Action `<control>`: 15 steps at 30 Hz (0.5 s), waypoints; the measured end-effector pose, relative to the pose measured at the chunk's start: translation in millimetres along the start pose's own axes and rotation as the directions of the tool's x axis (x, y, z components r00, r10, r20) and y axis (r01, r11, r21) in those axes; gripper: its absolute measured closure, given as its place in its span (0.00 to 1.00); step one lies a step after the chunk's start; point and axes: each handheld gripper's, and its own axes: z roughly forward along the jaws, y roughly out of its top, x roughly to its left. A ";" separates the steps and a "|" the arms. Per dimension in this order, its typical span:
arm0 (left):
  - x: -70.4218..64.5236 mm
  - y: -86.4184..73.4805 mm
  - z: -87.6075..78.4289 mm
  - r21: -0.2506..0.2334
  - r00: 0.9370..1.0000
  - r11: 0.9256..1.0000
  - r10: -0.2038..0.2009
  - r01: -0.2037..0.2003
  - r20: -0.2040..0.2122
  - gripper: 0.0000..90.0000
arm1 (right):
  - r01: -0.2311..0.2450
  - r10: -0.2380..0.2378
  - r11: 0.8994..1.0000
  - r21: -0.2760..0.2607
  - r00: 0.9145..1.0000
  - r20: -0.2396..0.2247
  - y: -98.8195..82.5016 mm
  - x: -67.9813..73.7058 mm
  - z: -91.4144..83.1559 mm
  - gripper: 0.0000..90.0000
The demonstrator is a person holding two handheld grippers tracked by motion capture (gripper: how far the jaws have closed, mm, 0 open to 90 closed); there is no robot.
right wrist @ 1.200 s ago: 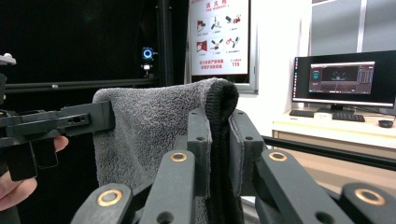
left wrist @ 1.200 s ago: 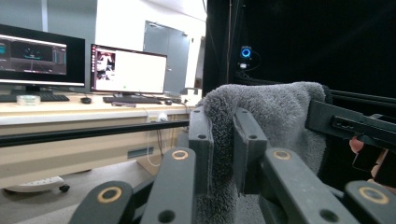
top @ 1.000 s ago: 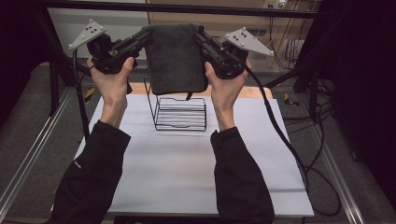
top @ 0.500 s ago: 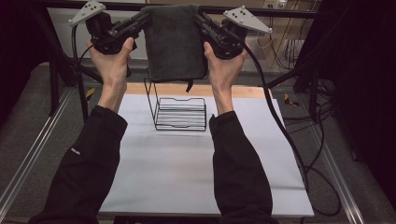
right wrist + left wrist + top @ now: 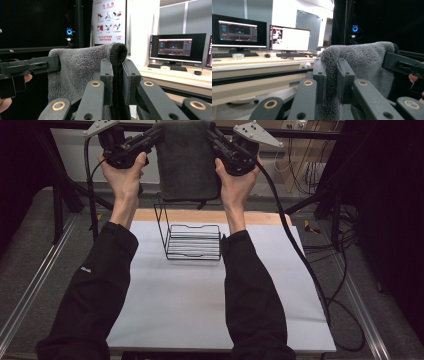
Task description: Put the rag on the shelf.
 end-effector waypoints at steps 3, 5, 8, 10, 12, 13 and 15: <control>4.5 -4.3 3.3 0.018 1.000 1.000 0.010 -0.010 -0.008 0.88 | 0.001 -0.001 1.000 0.010 1.000 0.001 -4.8 -1.7 3.4 0.90; 6.8 -7.5 4.4 0.023 1.000 1.000 0.008 -0.007 -0.009 0.88 | 0.002 -0.002 1.000 0.019 1.000 0.001 -8.8 -2.0 5.1 0.90; 8.6 -13.3 4.4 0.049 1.000 0.999 0.012 -0.012 -0.010 0.88 | 0.010 -0.010 0.999 0.043 1.000 0.004 -15.3 -1.2 5.9 0.90; 8.5 -18.1 2.6 0.053 1.000 0.998 0.023 -0.022 -0.010 0.88 | 0.013 -0.013 0.998 0.057 1.000 0.004 -20.5 -0.7 5.2 0.90; 8.6 -23.2 0.3 0.065 0.999 0.997 0.031 -0.031 -0.005 0.88 | 0.012 -0.013 0.997 0.073 1.000 0.002 -25.9 -1.2 3.8 0.90; 8.7 -25.5 -0.7 0.081 0.999 0.996 0.040 -0.040 -0.004 0.88 | 0.009 -0.009 0.997 0.082 1.000 0.000 -28.5 -1.0 2.9 0.90; 8.4 -30.7 -2.8 0.088 0.999 0.995 0.045 -0.045 -0.003 0.88 | 0.010 -0.010 0.995 0.095 1.000 -0.003 -33.6 -0.1 0.9 0.90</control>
